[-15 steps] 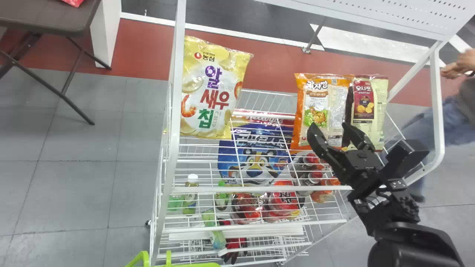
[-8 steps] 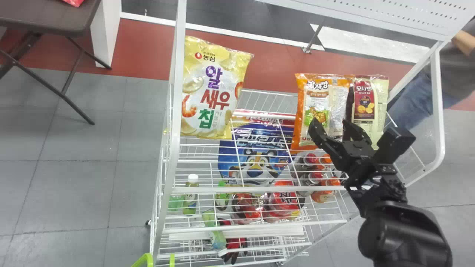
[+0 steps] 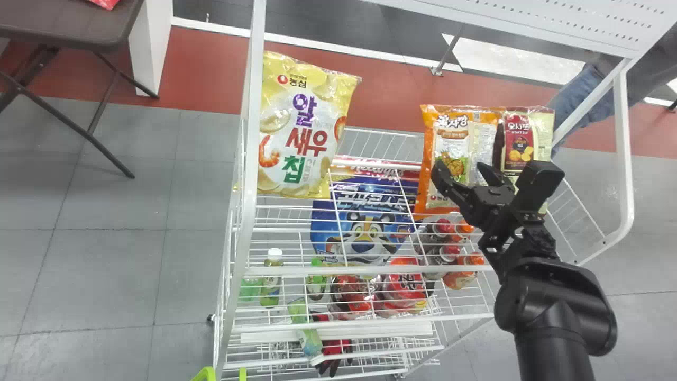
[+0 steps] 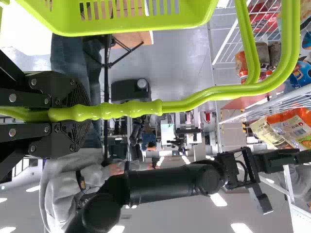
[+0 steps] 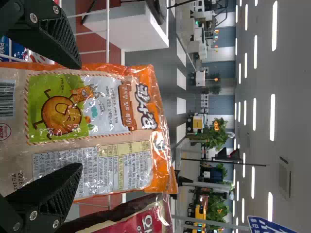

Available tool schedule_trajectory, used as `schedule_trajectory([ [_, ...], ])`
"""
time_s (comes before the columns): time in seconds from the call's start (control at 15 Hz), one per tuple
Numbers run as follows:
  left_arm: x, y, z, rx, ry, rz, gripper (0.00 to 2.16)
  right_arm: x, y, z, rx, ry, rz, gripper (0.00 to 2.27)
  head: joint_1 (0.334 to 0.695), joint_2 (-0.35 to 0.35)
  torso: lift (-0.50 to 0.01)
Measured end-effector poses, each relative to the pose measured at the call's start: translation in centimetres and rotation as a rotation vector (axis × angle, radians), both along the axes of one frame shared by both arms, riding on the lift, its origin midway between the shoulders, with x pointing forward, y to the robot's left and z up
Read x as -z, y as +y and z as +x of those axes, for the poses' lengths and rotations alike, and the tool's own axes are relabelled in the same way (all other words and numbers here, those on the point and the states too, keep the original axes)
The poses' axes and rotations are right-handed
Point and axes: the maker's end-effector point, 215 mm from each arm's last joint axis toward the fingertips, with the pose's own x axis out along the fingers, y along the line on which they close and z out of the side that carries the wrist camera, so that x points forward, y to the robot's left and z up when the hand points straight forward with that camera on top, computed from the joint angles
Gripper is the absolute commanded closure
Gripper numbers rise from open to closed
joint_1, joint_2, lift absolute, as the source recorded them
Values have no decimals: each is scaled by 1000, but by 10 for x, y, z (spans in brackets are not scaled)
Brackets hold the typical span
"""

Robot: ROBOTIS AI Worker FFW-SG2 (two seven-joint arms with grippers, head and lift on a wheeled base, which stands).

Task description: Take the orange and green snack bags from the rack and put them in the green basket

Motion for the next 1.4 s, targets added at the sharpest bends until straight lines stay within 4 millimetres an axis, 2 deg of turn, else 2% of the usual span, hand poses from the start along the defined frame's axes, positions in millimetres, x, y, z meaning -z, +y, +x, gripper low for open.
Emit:
schedule_trajectory([
  [0.07,0,0,0,0,0,0,1953,4,-2,2,7,9,-5,616,695,-350,0],
  [0.13,1,0,1,0,0,1,1953,6,-4,3,10,15,-8,1146,695,-350,0],
  [0.2,2,0,2,-1,1,2,1953,8,-6,4,10,21,-9,1929,695,-350,0],
  [0.27,3,0,3,-1,3,2,1953,10,-7,4,11,25,-9,2250,695,-350,0],
  [0.67,6,0,7,-1,9,1,1953,6,0,1,-7,-6,-8,2250,695,-350,0],
  [1.0,6,1,7,-4,11,-1,1953,-1,-4,-5,13,-42,1,2250,695,-350,0],
  [1.2,5,1,8,-5,7,-1,1953,-20,-3,-24,7,-86,15,2250,695,-350,0],
  [1.4,4,2,10,-8,2,-2,1953,-52,7,-56,-17,-128,40,2250,695,-350,0],
])
